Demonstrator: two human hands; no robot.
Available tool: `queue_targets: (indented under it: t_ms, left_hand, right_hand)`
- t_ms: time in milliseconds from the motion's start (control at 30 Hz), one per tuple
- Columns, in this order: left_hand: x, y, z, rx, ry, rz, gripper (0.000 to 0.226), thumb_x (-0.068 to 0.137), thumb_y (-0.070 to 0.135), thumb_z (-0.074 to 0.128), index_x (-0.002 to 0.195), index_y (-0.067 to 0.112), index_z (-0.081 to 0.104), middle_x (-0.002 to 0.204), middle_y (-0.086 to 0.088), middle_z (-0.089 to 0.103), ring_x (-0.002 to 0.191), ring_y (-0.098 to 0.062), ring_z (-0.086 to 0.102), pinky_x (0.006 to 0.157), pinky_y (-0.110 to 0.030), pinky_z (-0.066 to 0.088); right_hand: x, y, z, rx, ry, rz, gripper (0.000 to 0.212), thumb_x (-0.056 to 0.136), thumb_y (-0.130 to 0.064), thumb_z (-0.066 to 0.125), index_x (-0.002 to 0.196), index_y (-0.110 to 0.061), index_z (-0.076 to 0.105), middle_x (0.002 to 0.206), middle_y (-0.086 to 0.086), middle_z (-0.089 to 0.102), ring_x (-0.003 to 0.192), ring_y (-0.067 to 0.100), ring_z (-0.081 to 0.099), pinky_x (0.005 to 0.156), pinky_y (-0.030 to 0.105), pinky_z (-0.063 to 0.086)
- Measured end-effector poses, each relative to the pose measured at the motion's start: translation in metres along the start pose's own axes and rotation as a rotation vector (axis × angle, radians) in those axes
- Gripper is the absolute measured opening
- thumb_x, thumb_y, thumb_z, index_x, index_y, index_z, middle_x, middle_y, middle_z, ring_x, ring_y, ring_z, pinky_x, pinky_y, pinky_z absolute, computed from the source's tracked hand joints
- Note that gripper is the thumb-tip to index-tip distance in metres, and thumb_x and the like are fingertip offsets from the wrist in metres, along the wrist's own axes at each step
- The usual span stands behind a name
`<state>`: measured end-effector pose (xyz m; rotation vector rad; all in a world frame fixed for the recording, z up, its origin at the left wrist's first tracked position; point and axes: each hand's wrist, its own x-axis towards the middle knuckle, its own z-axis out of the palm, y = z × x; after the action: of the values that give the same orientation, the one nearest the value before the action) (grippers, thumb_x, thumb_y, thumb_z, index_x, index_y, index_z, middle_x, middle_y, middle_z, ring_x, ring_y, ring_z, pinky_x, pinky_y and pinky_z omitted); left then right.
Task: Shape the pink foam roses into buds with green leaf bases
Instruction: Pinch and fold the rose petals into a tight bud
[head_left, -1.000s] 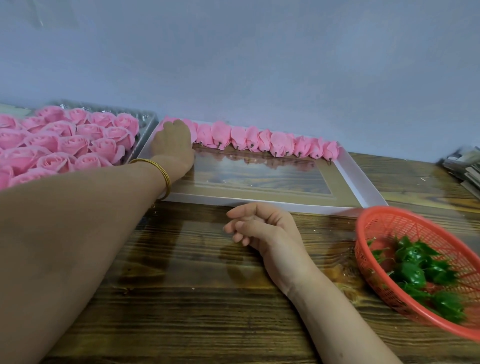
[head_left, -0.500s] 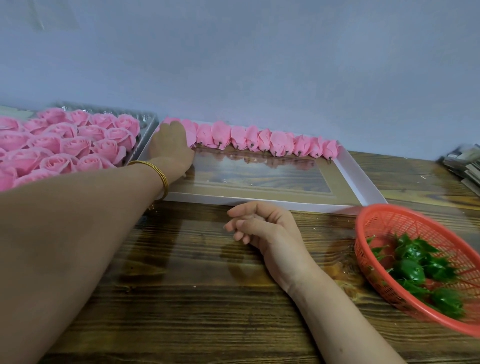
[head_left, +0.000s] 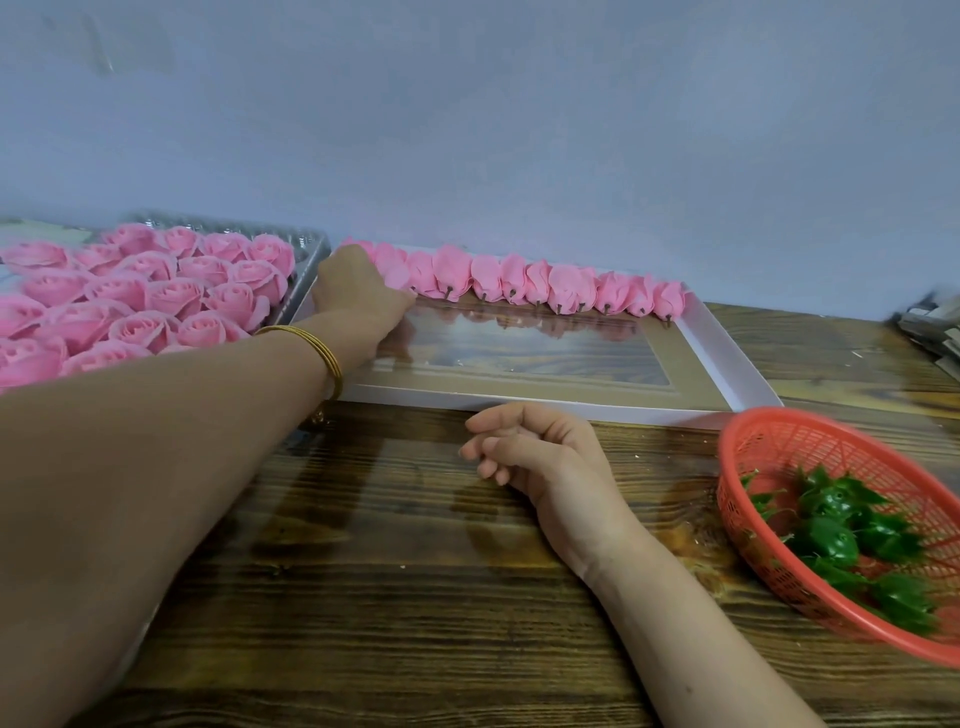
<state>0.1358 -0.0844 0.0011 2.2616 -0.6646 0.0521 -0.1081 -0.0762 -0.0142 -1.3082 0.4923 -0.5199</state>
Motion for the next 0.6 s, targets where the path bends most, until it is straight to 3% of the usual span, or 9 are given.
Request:
queue_targets:
  t_ms: [167,267,367,467,600]
  left_hand:
    - [-0.008,0.019,0.000,-0.258,0.002,-0.076,0.033,0.069,0.027,0.083,0.089,0.009,0.063,0.091,-0.011,0.068,0.090,-0.028,0.064,0.069,-0.032,0.047]
    - [-0.016,0.034,-0.001,-0.422,-0.026,-0.111,0.029,0.063,0.024,0.081,0.072,0.016,0.055,0.076,-0.002,0.063,0.078,-0.024,0.063,0.058,-0.025,0.046]
    - [-0.033,0.051,-0.006,-0.630,-0.067,-0.160,0.032,0.051,0.025,0.077,0.068,0.016,0.051,0.071,-0.006,0.062,0.082,-0.030,0.070,0.071,-0.043,0.060]
    - [-0.053,0.064,-0.008,-0.834,-0.104,-0.170,0.030,0.046,0.018,0.070,0.062,0.016,0.045,0.067,-0.006,0.051,0.074,-0.027,0.064,0.078,-0.050,0.059]
    - [-0.086,0.070,-0.007,-0.887,-0.089,-0.209,0.031,0.061,0.007,0.076,0.062,0.018,0.047,0.064,-0.002,0.052,0.062,-0.020,0.053,0.061,-0.026,0.053]
  right_hand:
    - [0.000,-0.001,0.000,0.019,0.001,0.008,0.024,0.066,-0.003,0.061,0.088,0.000,0.069,0.072,0.010,0.069,0.061,0.012,0.056,0.061,0.020,0.045]
    - [0.000,-0.001,-0.001,0.019,0.007,0.008,0.020,0.069,0.001,0.062,0.088,0.000,0.069,0.072,0.011,0.070,0.061,0.013,0.056,0.062,0.021,0.045]
    - [0.000,-0.002,-0.001,0.048,0.015,0.018,0.024,0.064,-0.003,0.061,0.086,-0.001,0.069,0.071,0.011,0.070,0.059,0.012,0.056,0.060,0.019,0.046]
    - [0.001,-0.003,0.000,0.091,0.021,0.018,0.016,0.072,0.005,0.060,0.084,-0.001,0.069,0.070,0.012,0.069,0.057,0.012,0.056,0.057,0.017,0.047]
    - [0.002,-0.003,-0.001,0.161,0.079,0.033,0.026,0.082,0.015,0.049,0.081,-0.001,0.069,0.069,0.013,0.068,0.055,0.013,0.055,0.053,0.017,0.046]
